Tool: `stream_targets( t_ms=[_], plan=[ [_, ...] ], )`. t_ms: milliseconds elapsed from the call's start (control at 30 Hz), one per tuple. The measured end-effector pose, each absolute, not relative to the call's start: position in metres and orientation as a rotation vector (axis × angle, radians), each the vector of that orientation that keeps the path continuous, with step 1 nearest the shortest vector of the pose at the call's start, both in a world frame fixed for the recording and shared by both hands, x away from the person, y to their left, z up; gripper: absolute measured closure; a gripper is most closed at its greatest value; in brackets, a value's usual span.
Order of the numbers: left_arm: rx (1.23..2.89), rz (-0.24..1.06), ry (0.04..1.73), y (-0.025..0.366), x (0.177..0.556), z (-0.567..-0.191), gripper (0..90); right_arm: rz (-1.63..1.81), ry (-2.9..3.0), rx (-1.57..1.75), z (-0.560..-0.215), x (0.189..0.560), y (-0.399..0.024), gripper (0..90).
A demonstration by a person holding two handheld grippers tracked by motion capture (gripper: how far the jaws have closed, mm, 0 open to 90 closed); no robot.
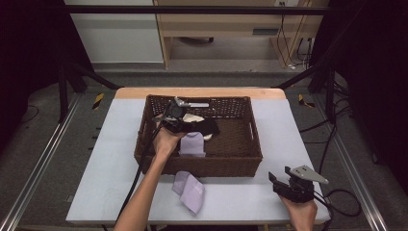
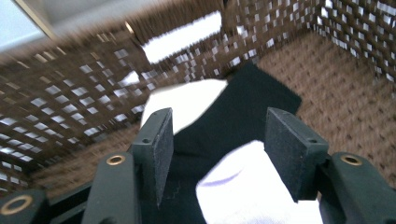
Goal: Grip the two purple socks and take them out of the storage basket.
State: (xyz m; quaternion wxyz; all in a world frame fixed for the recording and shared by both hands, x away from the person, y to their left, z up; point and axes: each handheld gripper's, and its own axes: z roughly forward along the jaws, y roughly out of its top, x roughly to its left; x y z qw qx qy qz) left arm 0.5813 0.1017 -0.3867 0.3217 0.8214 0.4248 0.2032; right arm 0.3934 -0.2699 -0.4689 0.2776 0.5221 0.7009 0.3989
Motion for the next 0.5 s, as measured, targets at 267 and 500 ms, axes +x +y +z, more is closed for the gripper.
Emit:
stream_targets(
  t_ms=[267, 500],
  plan=[
    [2.245, 0.477, 1.093, 0.098, 0.585, -0.397, 43.1, 1.072, 1.882, 1.401, -0.469, 0.394, -0.270, 33.7],
    [2.300, 0.435, 1.112, 0.098, 0.588, -0.406, 44.6, 1.073, 1.891, 1.402, -0.470, 0.394, -0.269, 34.1]
  ],
)
